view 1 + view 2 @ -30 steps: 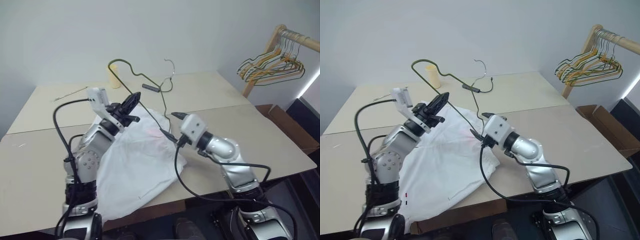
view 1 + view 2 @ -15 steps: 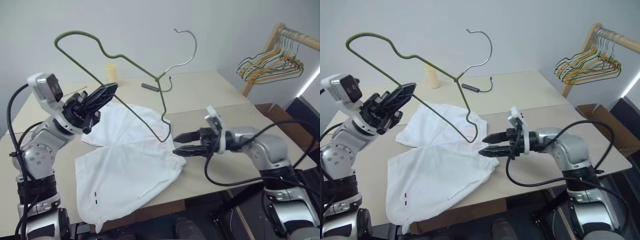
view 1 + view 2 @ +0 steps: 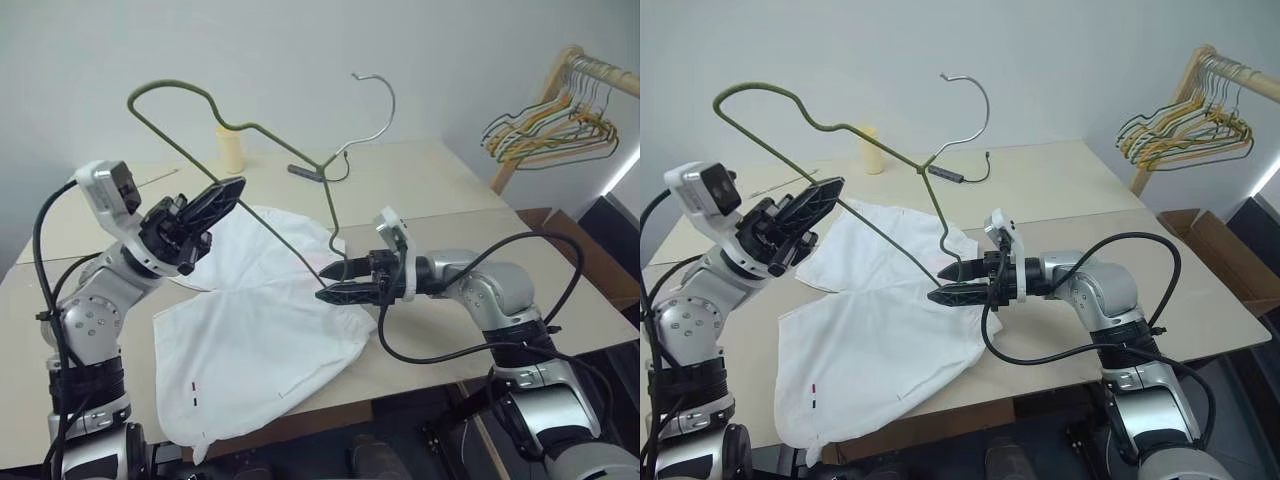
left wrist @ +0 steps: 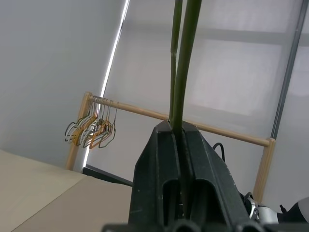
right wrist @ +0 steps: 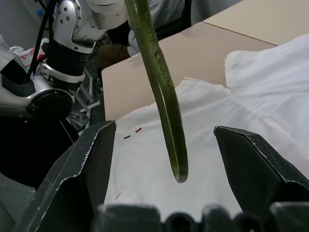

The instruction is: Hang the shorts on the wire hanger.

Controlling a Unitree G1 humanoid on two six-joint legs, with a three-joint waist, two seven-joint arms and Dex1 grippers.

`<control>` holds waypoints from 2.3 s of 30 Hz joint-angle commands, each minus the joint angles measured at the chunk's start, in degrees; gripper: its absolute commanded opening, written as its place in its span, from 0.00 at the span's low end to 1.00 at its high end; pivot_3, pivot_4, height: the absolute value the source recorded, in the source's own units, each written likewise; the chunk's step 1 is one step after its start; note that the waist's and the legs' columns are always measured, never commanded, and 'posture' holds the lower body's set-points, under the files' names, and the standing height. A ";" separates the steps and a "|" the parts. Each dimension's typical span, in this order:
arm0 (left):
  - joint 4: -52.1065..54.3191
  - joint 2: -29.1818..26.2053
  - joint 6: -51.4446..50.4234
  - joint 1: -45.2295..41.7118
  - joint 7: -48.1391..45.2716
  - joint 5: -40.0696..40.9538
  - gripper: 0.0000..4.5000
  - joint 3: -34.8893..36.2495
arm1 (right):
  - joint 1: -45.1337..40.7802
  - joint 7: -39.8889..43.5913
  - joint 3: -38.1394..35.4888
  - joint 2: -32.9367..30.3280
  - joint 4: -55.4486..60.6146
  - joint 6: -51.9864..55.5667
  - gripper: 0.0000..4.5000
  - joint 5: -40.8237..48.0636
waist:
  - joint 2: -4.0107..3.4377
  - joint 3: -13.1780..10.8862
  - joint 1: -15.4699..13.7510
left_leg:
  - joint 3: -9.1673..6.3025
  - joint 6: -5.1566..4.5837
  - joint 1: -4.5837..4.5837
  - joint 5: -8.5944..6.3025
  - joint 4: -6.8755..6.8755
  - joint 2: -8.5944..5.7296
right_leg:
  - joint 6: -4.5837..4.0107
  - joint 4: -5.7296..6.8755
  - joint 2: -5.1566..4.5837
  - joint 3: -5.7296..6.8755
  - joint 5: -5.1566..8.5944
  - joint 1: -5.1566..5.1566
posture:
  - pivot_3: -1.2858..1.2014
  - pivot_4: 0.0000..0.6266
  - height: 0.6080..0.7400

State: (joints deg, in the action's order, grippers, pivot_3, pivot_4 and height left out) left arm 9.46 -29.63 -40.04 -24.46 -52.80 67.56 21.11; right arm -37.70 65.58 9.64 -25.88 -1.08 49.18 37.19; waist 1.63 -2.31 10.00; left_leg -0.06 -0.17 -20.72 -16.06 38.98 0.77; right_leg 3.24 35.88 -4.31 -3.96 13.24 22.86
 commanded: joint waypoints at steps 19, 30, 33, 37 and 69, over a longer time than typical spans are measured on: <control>1.07 -1.84 2.01 2.79 -3.19 -7.95 0.29 -5.52 | -1.30 -1.46 -5.42 1.57 1.09 0.86 0.00 3.49 | -0.01 0.00 0.40 | -0.01 0.00 -0.32 0.01 0.07 -0.03 | -0.03 0.07 0.00 0.00 -0.02 0.31 | 0.46 0.00 1.00; -4.88 -17.05 17.05 10.10 -11.72 -35.99 0.99 -16.06 | 6.79 -3.23 -9.63 -13.61 1.16 10.07 0.00 3.56 | -0.12 -0.09 -0.08 | 0.12 0.00 -0.43 0.01 0.05 -0.03 | -0.03 -0.09 -0.02 0.04 0.00 0.36 | 0.46 0.00 1.00; -2.86 -19.44 20.29 11.93 -15.11 -39.16 0.99 -17.69 | 10.26 -1.30 -7.00 -20.28 1.56 10.34 0.00 1.06 | -0.16 -0.11 -0.38 | 0.28 -0.03 -0.44 -0.01 0.04 -0.03 | 0.00 -0.14 -0.05 0.03 0.01 0.37 | 0.45 0.00 1.00; -0.51 -21.37 22.23 13.96 -16.89 -42.20 0.99 -19.46 | 10.43 2.77 -2.95 -26.85 -1.59 17.20 0.00 1.07 | -0.25 -0.17 0.13 | 0.43 -0.03 -0.41 -0.01 0.04 0.02 | 0.00 -0.08 0.00 -0.04 0.01 0.37 | 0.45 0.00 1.00; 3.68 -21.42 22.41 17.28 -17.26 -42.13 0.99 -17.37 | -8.95 26.92 18.94 -24.76 -39.97 22.09 0.00 -8.44 | -0.32 -0.21 0.30 | 0.16 -0.07 -0.36 0.01 0.21 0.02 | 0.00 0.12 -0.01 -0.04 -0.01 0.32 | 0.47 0.00 1.00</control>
State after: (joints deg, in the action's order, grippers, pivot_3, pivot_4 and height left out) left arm 11.78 -50.62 -17.73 -6.68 -70.30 24.87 2.26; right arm -44.98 88.82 30.52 -50.36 -41.17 72.52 27.66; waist 1.31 -2.52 10.30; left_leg 0.11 -0.24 -21.08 -16.05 39.19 0.79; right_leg 3.24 36.00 -4.32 -3.99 13.24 23.18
